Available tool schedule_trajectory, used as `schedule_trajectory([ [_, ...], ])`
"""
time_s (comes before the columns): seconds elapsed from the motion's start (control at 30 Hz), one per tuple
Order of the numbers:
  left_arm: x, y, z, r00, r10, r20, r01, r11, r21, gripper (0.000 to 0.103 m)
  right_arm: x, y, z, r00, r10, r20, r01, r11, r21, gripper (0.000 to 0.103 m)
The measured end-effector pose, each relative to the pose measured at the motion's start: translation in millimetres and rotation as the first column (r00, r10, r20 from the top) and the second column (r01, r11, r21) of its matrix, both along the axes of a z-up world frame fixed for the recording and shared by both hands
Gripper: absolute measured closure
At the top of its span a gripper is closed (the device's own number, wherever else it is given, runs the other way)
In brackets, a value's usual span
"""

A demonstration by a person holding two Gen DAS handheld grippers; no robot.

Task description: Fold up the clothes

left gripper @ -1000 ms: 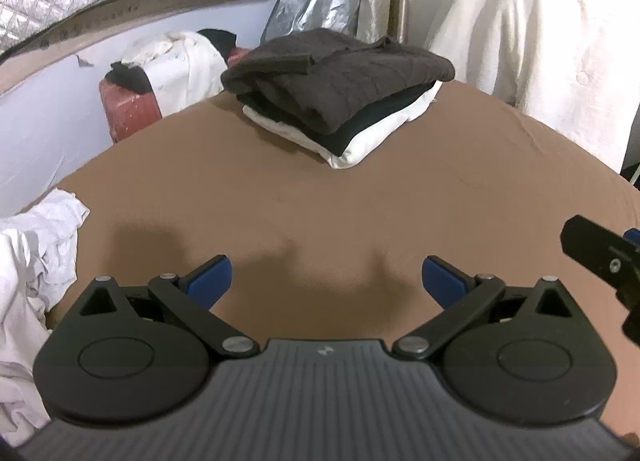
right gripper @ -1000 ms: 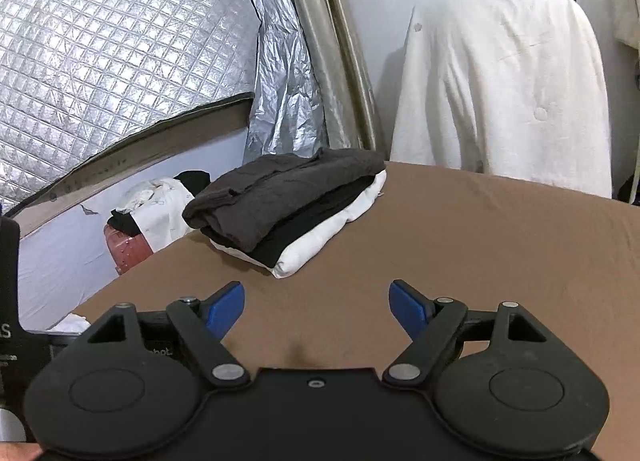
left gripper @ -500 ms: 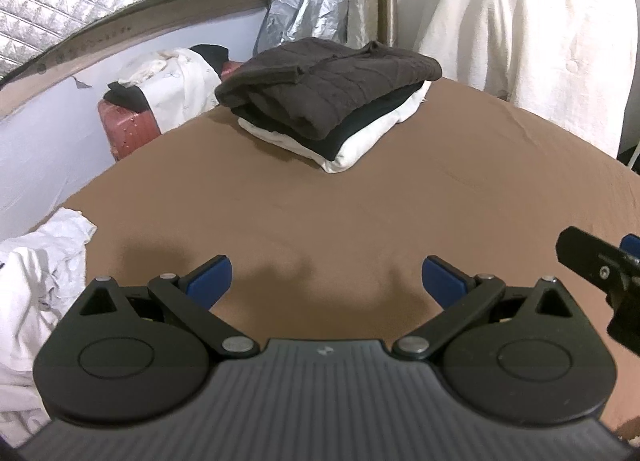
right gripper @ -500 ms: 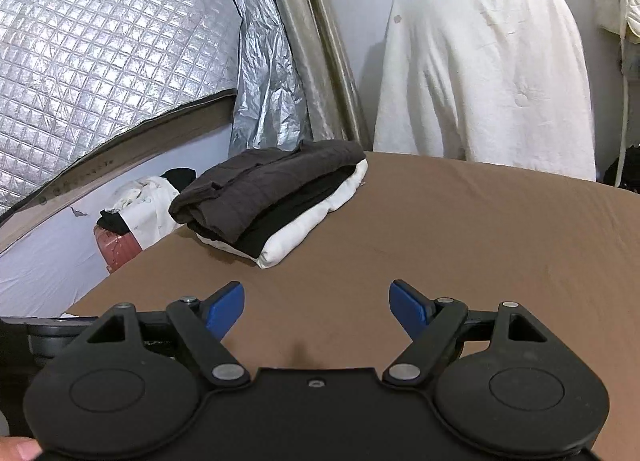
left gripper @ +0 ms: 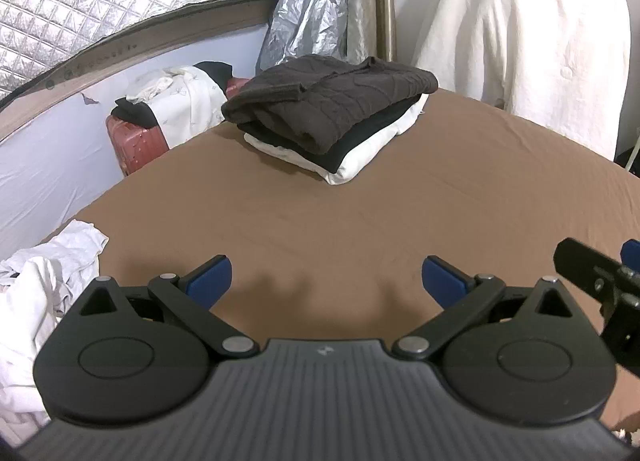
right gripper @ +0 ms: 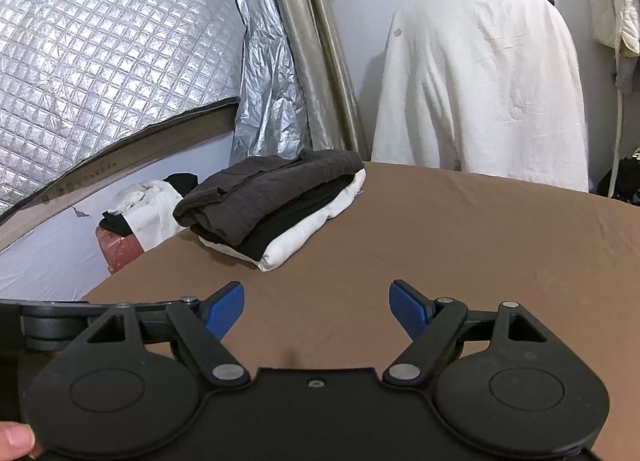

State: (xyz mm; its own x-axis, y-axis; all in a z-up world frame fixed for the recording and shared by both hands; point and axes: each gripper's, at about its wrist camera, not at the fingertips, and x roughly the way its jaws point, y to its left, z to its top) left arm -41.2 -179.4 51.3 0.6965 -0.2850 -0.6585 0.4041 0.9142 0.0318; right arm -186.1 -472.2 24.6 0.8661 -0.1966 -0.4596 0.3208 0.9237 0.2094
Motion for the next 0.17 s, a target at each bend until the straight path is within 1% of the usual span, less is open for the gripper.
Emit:
schedule_trajectory([
  [0.07,-0.2,1.7,1.5,1.000,-0.003,-0.007,0.003,1.000,-0.007,0.000,-1.7,-0.5,1.3,1.000,-0.001,0.010,0.001,1.000,0.002,0.019],
  [0.17,-0.8,5.2,4.4,1.000,-0.002,-0.015,0.001,1.000,-0.017,0.000,-10.3,-1.7,2.2,0.997,0.031,0.077,-0.032,0.999,0.009,0.019],
])
